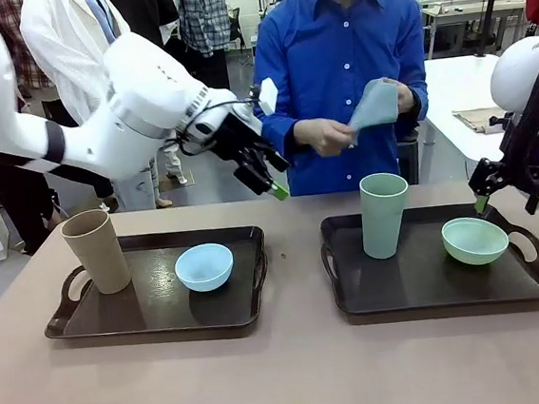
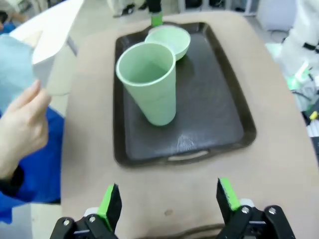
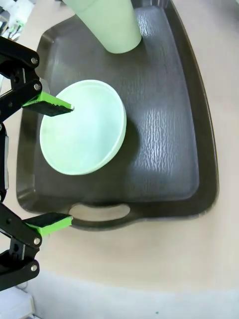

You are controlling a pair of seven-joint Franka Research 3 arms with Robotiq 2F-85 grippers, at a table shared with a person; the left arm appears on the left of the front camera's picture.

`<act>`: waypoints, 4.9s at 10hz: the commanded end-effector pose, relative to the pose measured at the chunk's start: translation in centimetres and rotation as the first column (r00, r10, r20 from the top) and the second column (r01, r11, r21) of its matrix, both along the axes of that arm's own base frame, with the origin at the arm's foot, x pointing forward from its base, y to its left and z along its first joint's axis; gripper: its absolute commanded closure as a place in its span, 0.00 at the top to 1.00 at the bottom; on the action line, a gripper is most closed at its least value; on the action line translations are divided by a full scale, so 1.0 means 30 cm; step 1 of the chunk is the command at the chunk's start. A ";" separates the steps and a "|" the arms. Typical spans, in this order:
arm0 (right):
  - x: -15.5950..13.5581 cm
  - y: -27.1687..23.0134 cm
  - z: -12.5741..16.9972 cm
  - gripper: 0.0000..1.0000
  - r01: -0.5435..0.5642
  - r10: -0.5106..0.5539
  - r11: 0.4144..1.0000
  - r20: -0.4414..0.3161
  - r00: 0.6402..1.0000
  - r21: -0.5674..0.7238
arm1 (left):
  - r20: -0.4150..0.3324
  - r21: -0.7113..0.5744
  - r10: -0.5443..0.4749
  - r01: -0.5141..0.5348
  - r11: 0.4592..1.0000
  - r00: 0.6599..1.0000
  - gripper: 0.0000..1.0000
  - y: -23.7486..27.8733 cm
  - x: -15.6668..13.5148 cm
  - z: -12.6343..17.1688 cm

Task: Set up a tray with a mat and arrange the tableware.
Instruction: Pick up the Picnic Bowl and Reusable plastic cup from the Handle tray in front of the human's position and hold them in the air.

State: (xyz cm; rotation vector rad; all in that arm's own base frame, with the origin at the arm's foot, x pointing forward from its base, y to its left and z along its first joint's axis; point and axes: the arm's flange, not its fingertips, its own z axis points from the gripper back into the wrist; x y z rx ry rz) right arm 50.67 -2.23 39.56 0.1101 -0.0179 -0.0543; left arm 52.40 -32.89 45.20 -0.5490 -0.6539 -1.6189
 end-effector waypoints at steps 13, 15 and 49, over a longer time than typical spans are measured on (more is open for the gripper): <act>0.047 0.039 -0.055 1.00 -0.015 0.017 0.999 -0.062 0.998 0.041 | -0.097 -0.151 0.068 -0.082 0.985 0.993 1.00 -0.239 0.049 -0.156; -0.031 0.038 -0.075 1.00 0.038 -0.037 0.999 -0.056 0.998 0.013 | -0.108 -0.172 0.074 -0.092 0.981 0.991 1.00 -0.235 0.041 -0.200; -0.026 0.048 -0.074 0.00 0.040 -0.040 0.999 -0.032 0.999 0.007 | -0.199 -0.166 -0.079 0.045 0.985 0.977 0.27 -0.510 0.127 -0.366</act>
